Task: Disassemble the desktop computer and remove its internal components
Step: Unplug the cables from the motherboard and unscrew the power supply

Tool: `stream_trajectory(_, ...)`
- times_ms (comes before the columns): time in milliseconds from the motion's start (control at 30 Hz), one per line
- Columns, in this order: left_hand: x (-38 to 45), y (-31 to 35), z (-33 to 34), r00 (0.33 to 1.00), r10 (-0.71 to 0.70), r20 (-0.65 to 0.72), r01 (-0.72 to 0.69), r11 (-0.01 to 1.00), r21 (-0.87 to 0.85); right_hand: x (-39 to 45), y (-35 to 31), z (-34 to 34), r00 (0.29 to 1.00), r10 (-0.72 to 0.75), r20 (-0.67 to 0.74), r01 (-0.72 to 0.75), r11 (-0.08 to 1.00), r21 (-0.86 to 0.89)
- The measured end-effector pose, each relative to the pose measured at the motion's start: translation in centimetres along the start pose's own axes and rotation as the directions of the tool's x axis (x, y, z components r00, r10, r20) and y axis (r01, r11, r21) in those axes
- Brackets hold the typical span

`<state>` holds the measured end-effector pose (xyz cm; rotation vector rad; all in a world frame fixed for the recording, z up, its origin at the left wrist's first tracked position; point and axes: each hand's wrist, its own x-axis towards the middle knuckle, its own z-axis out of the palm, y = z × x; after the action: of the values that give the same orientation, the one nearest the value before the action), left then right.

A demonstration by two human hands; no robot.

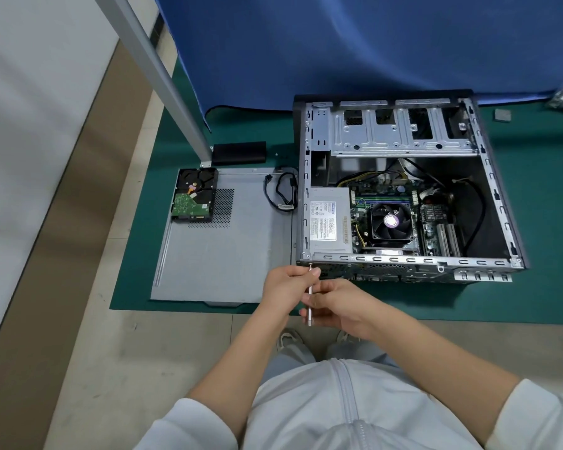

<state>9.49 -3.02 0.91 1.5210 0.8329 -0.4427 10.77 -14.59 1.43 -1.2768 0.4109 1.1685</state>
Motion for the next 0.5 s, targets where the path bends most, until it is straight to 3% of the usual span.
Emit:
stream_trajectory(167, -0.27, 0.35, 0.21, 0.997, -0.029, 0.067, 0.031, 0.999, -0.025, -0.31, 0.01, -0.71, 0.996, 0.028, 0.087, -0.029, 1.0, 0.009)
stream_trajectory(333, -0.26, 0.41, -0.32, 0.989, -0.074, 0.129, 0.085, 0.993, -0.082, 0.03, 0.25, -0.64, 1.0, 0.014, 0.004, -0.014, 1.0, -0.013)
stream_trajectory(500, 0.34, 0.26, -0.38, 0.997, -0.052, 0.056, 0.053, 0.999, -0.008, 0.3, 0.37, -0.56, 1.0, -0.01, -0.022, 0.008, 0.996, -0.089)
